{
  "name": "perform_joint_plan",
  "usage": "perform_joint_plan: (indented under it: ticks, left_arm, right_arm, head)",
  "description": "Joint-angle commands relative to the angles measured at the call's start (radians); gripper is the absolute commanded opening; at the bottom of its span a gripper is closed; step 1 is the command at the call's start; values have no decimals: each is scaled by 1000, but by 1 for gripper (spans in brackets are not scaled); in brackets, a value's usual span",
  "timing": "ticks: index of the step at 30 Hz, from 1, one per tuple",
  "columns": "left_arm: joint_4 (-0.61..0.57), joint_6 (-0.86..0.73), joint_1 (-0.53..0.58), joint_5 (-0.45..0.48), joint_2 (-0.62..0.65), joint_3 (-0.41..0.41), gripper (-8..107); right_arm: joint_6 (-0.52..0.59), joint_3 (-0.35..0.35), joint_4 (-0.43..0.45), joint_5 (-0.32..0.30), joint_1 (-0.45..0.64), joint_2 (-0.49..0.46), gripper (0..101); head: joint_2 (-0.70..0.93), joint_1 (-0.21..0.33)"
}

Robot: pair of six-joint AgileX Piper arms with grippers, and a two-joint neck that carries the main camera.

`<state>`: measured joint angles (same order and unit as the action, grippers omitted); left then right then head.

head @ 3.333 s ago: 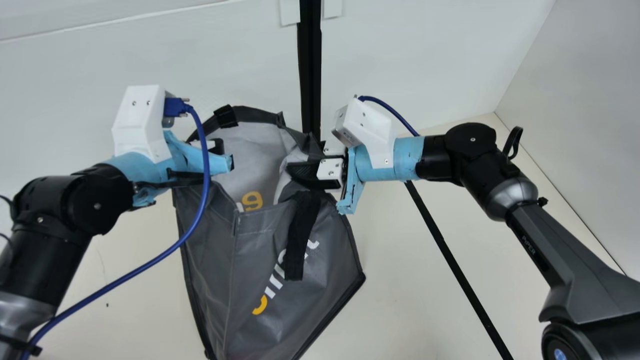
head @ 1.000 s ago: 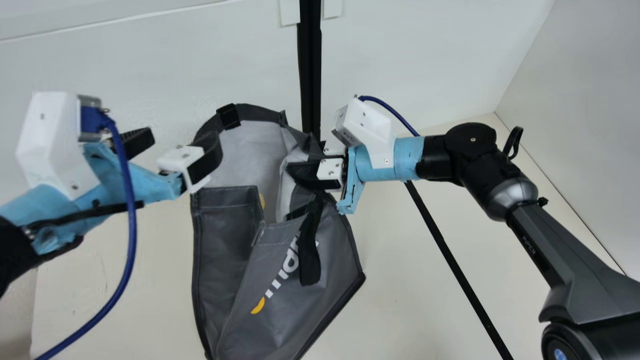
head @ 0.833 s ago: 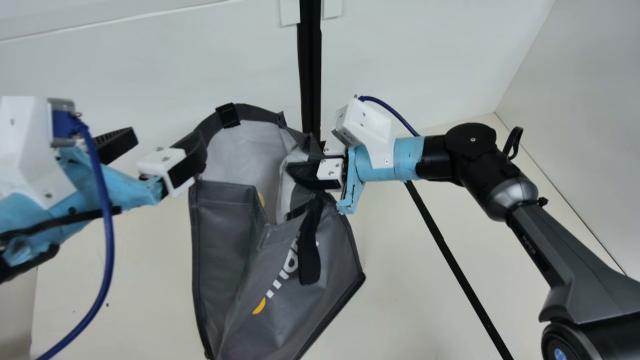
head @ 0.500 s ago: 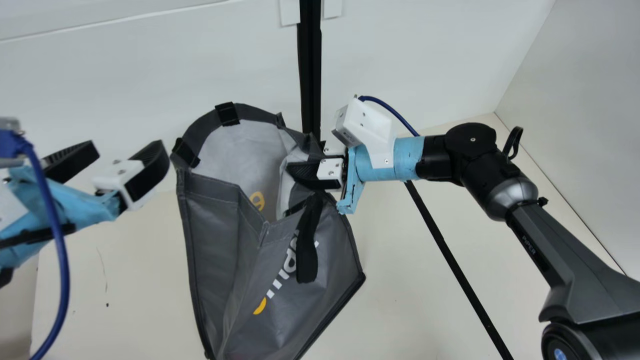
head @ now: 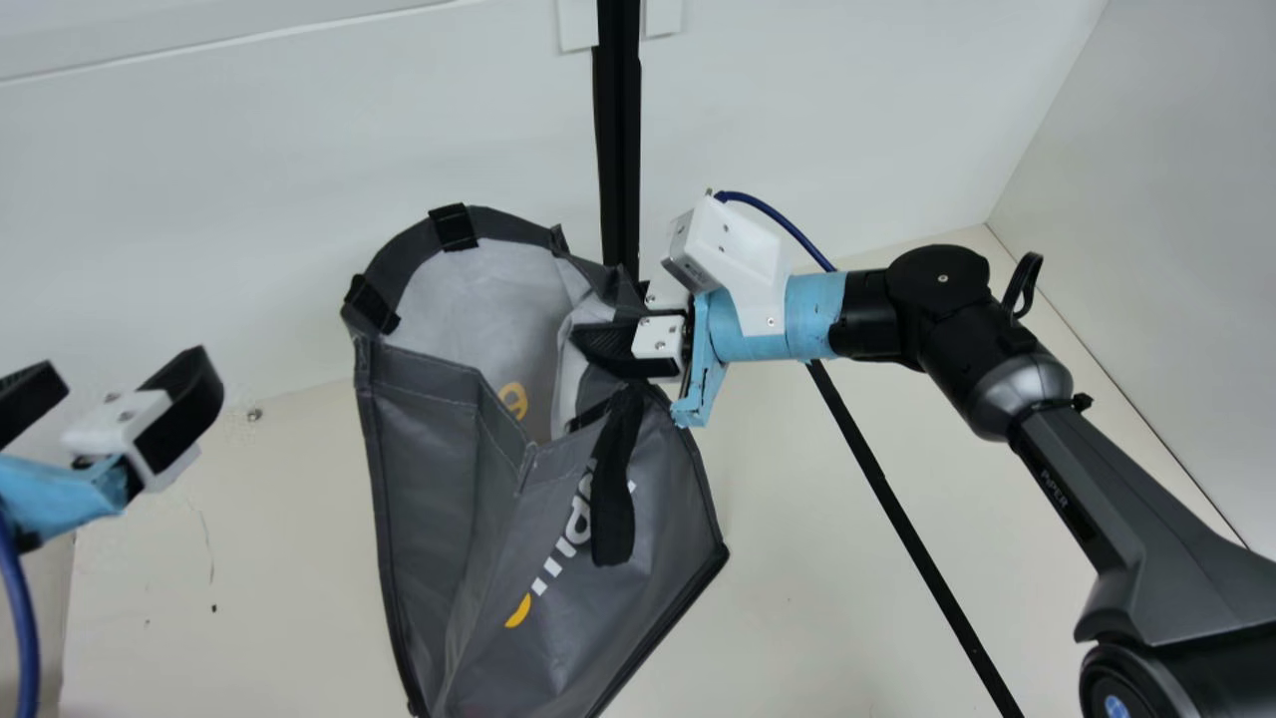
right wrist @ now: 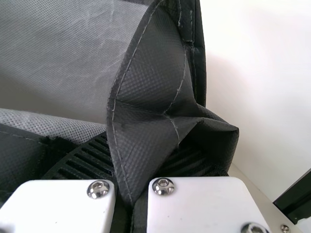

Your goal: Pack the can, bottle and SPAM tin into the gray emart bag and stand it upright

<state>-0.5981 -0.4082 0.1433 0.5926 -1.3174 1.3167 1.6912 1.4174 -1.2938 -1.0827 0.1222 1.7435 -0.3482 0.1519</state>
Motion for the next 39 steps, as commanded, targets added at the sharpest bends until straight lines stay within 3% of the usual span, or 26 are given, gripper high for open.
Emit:
perform_joint_plan:
  ticks: [1, 16, 24, 25, 30, 39]
  left_arm:
    - [101, 41, -13, 6, 7, -14, 90]
    - [674, 386, -15, 107, 23, -53, 90]
    - [904, 570, 28, 186, 10, -71, 90]
    - [819, 519, 23, 174, 12, -69, 90]
    - [903, 571, 28, 188, 12, -70, 90]
    - [903, 571, 28, 188, 12, -70, 90]
  right_arm:
    - [0, 0, 0, 0, 0, 0, 0]
    - [0, 0, 0, 0, 0, 0, 0]
    - [0, 0, 0, 0, 0, 0, 0]
    - [0, 0, 0, 0, 0, 0, 0]
    - [0, 0, 0, 0, 0, 0, 0]
    - [-41, 10, 23, 6, 11, -44, 0]
  head:
    - [-1, 23]
    - [-1, 23]
    - [-1, 23]
    - [-1, 23]
    - [-1, 23]
    - [-1, 23]
